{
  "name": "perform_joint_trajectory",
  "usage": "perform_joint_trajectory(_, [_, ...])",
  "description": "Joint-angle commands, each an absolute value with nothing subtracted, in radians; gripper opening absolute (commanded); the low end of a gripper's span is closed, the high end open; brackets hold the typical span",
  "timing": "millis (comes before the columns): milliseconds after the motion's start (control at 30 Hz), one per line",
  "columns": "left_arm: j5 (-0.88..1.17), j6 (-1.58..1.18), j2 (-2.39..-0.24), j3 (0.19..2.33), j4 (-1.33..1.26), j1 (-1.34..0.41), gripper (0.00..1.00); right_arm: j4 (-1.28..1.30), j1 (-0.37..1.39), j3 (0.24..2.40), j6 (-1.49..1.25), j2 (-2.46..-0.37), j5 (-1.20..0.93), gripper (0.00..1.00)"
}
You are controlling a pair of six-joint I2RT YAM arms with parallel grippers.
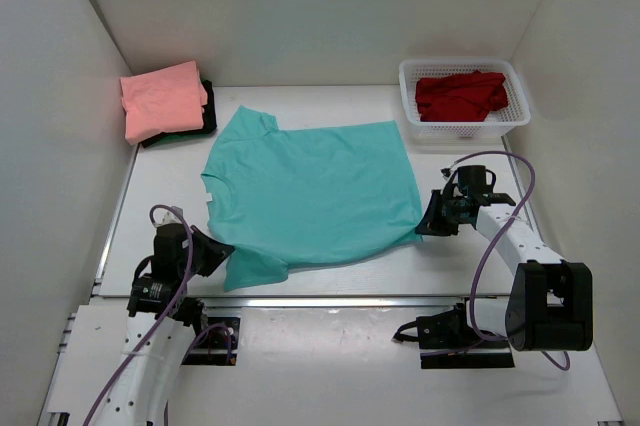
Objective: Fold and stack the t-shirts
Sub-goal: Flatten out the tshirt, then fold the flattened tshirt in 1/3 of the way
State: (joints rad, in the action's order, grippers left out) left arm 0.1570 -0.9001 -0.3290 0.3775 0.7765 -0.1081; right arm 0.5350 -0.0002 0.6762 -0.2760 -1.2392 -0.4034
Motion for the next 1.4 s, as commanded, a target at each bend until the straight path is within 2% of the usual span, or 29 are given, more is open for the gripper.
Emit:
perform_joint_trajectory(0, [0.089, -0.905, -0.367, 0.434, 0.822, -0.112, 0.00, 0.614, 0.026, 0.716, -0.206, -1.226, -0.356, 0.00])
perform_joint_trajectory(267, [0.018, -0.904, -0.457, 0.425, 0.730, -0.071, 0.00, 0.591, 0.031, 0.856, -0.166, -1.383, -0.347, 0.00])
perform_joint_trajectory(533, [0.026, -0.824, -0.676, 0.480, 0.548, -0.017, 0.00, 0.583, 0.002, 1.018, -0.164, -1.571, -0.387, 0.00])
perform_joint_trajectory(1033, [0.077, -0.756, -0.999, 0.557, 0.328, 0.038, 0.00, 0.581, -0.032, 1.221, -0.152, -1.776, -0.457, 0.00])
perform_joint_trajectory(1067, [0.074, -0.743, -1.032, 0.558, 0.312, 0.044, 0.01, 0.578, -0.034, 1.239, -0.155, -1.787, -0.469, 0.01])
perform_joint_trajectory(1133, [0.077, -0.730, -1.074, 0.581, 0.285, 0.052, 0.05, 0.557, -0.043, 1.253, -0.156, -1.805, -0.512, 0.19])
perform_joint_trajectory(1167, [0.081, -0.717, -1.112, 0.586, 0.275, 0.054, 0.16, 0.554, -0.046, 1.271, -0.164, -1.812, -0.520, 0.24])
perform_joint_trajectory(1200, [0.083, -0.707, -1.149, 0.600, 0.256, 0.061, 0.57, 0.543, -0.049, 1.278, -0.170, -1.818, -0.534, 0.37])
perform_joint_trajectory(1233, [0.093, -0.701, -1.166, 0.610, 0.241, 0.063, 0.96, 0.528, -0.049, 1.284, -0.187, -1.825, -0.538, 0.42])
perform_joint_trajectory(1367, [0.109, -0.689, -1.236, 0.664, 0.207, 0.078, 0.99, 0.529, -0.045, 1.325, -0.196, -1.822, -0.509, 0.46])
